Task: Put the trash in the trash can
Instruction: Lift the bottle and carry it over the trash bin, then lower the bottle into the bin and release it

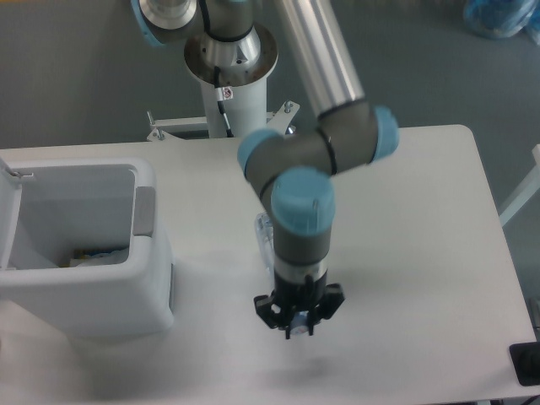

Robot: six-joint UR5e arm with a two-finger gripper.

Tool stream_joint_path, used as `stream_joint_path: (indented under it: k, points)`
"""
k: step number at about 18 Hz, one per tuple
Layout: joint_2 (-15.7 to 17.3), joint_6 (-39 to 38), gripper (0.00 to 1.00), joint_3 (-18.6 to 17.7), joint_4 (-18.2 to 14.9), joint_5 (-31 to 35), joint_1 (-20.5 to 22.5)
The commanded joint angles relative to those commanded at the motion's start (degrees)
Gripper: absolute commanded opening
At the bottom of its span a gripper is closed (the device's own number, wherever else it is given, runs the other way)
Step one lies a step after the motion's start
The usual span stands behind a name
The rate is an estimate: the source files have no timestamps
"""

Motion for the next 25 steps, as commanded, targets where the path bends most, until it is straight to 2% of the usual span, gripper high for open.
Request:
stream_joint_path:
  k: [3, 5, 9, 14, 21, 25]
  points:
    - [1.9, -0.7, 0.28, 1.3, 7.6, -0.3, 0.5]
    - [3.3, -3.6, 0.27, 2.6, 9.9, -2.2, 0.4]
    - [5.2, -5.7, 0.27, 6.7, 10.2, -9.0, -0.6]
    - [9.7, -5.7, 0.27, 7.2, 10.9, -18.9, -2.5]
    - [12.3, -7.9, 0.27, 6.8, 11.5, -19.2, -7.6]
    - [12.5, -8.3, 0.27, 6.5, 11.6, -19.2, -11.1]
